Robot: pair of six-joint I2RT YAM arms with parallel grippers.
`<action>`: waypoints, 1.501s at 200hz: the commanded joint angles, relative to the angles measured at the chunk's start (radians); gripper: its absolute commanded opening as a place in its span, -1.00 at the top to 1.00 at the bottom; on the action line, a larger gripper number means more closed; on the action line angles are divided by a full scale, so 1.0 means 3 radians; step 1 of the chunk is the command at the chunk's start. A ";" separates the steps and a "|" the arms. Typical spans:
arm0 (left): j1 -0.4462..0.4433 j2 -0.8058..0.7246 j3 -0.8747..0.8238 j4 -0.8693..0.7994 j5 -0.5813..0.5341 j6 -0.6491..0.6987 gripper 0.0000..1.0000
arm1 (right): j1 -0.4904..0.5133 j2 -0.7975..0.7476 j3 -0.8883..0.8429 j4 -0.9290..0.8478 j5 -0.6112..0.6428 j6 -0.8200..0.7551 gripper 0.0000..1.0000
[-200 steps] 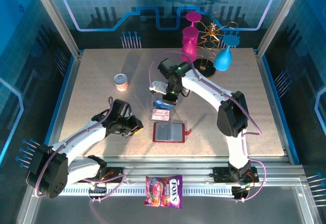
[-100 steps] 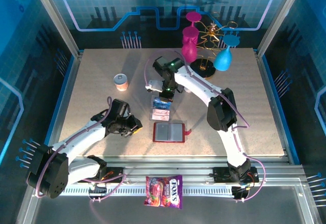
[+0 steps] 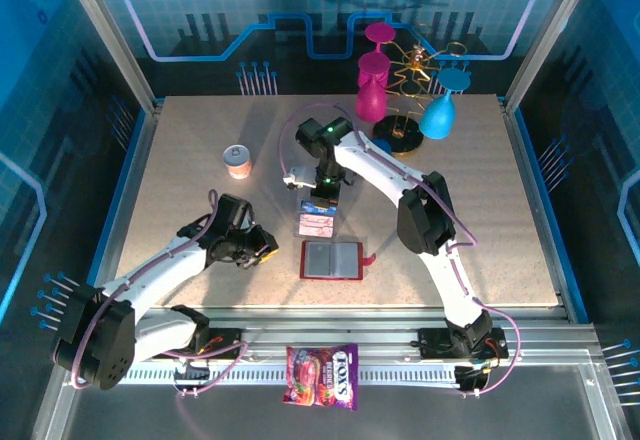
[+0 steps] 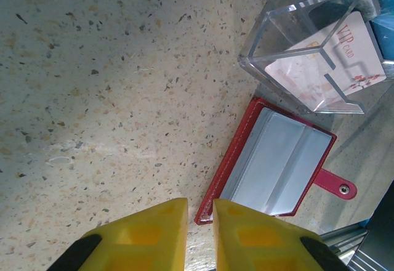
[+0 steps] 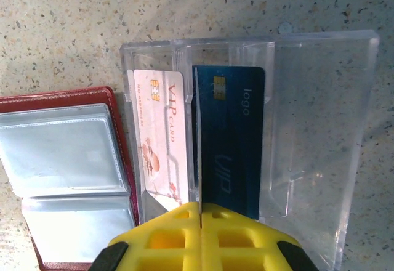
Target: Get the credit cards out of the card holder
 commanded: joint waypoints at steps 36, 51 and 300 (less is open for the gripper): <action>0.0049 -0.0022 -0.0047 -0.0010 0.0097 0.0035 0.61 | 0.0026 -0.0122 0.0023 0.0139 0.0307 0.0120 0.58; 0.0049 0.0010 -0.0035 0.0005 0.0120 0.0039 0.61 | 0.0026 -0.0247 -0.0065 0.0256 0.0351 0.0158 0.57; -0.0578 0.1071 0.0269 0.0760 0.0363 -0.0141 0.78 | 0.0225 -0.2216 -0.3061 0.2503 -0.0105 0.3823 0.76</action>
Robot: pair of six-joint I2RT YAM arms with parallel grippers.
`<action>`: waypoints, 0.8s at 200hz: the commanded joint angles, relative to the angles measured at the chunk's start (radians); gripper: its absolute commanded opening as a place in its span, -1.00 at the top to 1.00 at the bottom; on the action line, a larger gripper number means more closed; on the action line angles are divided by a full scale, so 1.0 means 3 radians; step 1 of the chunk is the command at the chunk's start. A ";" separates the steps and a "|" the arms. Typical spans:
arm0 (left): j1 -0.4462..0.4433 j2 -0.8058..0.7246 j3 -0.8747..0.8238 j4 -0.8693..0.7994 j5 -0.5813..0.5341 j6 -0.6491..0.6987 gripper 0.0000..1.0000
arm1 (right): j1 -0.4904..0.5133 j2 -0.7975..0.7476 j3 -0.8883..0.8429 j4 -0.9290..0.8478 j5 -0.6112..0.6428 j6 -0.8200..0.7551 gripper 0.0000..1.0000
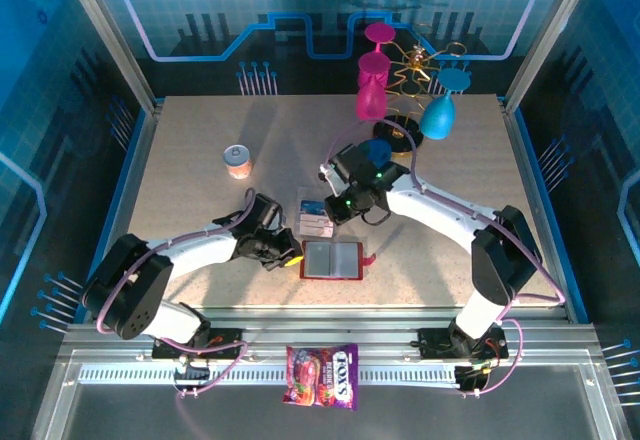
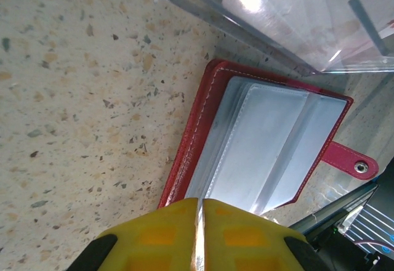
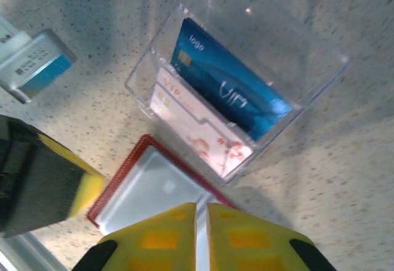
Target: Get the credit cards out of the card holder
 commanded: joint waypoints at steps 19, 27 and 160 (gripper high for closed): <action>-0.0067 0.0143 0.0100 0.0059 0.0078 -0.0038 0.79 | 0.0108 -0.0121 -0.0318 0.0321 -0.0391 0.1016 0.79; -0.0077 0.0160 0.0105 0.0060 0.0079 -0.0041 0.79 | 0.0116 -0.0130 -0.0403 0.0377 -0.0441 0.1126 0.80; -0.0111 0.0249 0.0073 -0.0078 0.0007 0.0017 0.88 | 0.0289 0.0181 -0.0846 0.0925 -0.1026 0.1647 0.65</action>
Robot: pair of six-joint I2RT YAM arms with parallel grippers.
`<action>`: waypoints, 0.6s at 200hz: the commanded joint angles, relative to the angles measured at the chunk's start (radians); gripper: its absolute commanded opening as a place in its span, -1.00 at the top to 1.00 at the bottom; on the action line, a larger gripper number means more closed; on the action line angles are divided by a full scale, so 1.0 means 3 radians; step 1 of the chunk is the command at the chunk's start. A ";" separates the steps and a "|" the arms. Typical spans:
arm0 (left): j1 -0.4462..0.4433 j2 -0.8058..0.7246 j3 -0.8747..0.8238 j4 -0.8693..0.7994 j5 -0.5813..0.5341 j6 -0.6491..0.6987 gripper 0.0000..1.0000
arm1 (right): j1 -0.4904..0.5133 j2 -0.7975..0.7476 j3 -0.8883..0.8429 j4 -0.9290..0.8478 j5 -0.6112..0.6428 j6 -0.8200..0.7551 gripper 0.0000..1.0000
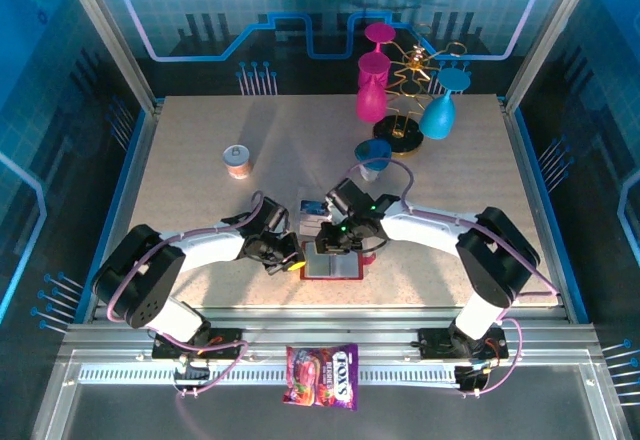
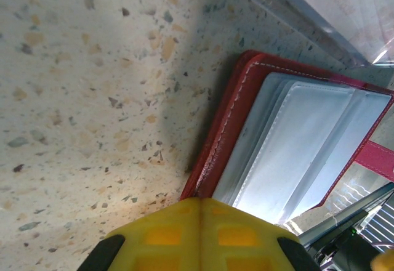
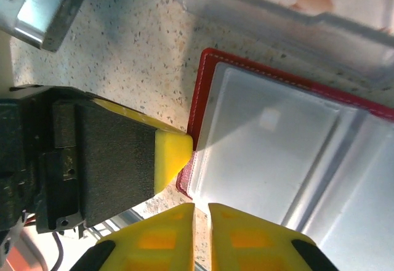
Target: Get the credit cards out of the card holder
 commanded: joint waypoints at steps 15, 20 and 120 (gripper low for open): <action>-0.0024 0.0023 0.0034 -0.0099 0.0002 0.0014 0.89 | 0.0116 0.0191 0.0091 0.0000 -0.0100 0.0091 0.61; -0.0023 0.0019 0.0030 -0.0103 0.0000 0.0015 0.88 | 0.0128 0.0212 0.0106 -0.0008 -0.0096 0.0088 0.60; -0.0024 0.0015 0.0035 -0.0199 -0.0044 0.0095 0.89 | 0.0255 0.0521 0.0325 -0.0257 0.0071 0.0101 0.40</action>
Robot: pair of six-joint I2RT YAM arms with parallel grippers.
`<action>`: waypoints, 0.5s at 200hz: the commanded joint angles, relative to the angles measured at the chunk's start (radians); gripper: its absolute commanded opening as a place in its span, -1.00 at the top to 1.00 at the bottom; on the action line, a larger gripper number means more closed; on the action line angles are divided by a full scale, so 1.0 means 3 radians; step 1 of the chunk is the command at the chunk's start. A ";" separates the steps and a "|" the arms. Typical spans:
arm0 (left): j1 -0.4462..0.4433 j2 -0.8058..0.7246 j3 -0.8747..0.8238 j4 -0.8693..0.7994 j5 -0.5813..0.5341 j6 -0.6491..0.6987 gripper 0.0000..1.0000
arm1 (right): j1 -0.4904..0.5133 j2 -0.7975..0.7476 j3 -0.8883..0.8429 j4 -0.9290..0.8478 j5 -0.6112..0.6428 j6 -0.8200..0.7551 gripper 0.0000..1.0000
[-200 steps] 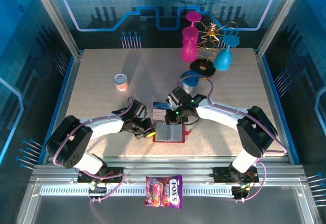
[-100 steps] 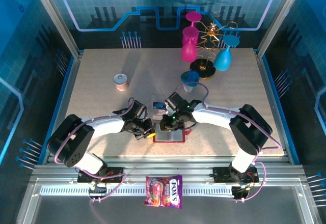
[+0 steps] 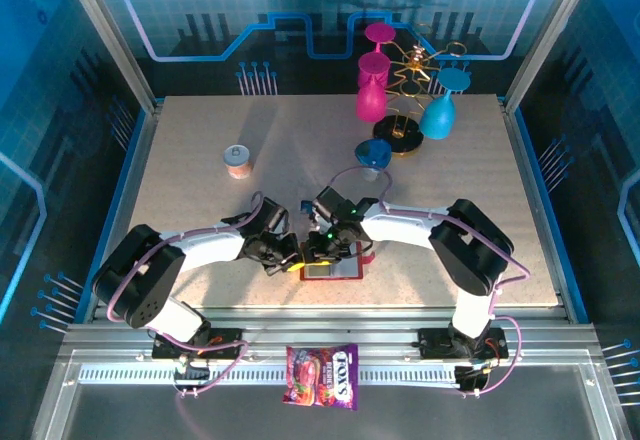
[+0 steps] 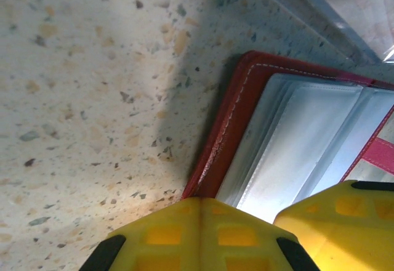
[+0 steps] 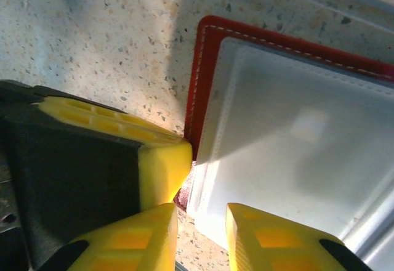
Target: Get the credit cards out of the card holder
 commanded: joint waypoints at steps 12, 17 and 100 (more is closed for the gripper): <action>-0.0024 0.0012 0.0025 -0.0141 -0.0044 0.0077 0.89 | 0.0056 0.0074 0.0071 -0.0199 0.0111 0.0010 0.38; -0.0022 0.0012 0.0025 -0.0140 -0.0044 0.0078 0.89 | 0.0057 0.0076 0.0069 -0.0212 0.0126 0.0007 0.37; -0.0024 0.0049 0.0019 -0.0150 -0.0055 0.0094 0.90 | 0.0033 -0.0059 0.0041 -0.0410 0.0319 -0.0028 0.28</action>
